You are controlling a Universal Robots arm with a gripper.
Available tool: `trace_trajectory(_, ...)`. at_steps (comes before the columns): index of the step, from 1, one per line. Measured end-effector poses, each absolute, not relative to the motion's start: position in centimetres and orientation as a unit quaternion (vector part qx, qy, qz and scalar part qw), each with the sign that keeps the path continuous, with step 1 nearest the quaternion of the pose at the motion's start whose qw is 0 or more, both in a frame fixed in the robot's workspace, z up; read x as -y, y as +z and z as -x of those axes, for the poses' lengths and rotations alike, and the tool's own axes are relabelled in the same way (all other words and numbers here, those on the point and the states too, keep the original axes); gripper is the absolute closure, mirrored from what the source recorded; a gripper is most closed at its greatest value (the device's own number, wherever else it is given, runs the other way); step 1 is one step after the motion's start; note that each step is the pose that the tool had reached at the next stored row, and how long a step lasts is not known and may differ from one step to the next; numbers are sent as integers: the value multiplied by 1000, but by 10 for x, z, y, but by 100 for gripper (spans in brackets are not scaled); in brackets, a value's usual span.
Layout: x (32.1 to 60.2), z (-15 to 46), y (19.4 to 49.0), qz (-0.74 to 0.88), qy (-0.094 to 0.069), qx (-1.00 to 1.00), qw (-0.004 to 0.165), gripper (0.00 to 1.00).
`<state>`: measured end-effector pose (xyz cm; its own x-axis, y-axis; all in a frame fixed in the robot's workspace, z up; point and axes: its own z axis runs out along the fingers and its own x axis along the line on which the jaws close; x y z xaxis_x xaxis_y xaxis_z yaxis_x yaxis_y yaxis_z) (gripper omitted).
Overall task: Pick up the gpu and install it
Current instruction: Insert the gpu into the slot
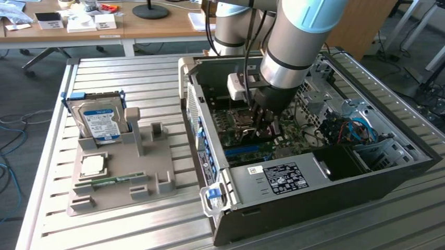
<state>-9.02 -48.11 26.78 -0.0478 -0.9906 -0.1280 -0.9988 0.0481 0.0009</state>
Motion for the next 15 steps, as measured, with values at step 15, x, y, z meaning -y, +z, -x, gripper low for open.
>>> trace_trajectory(15, 481, 92, 268, 690, 44, -721, 46, 73)
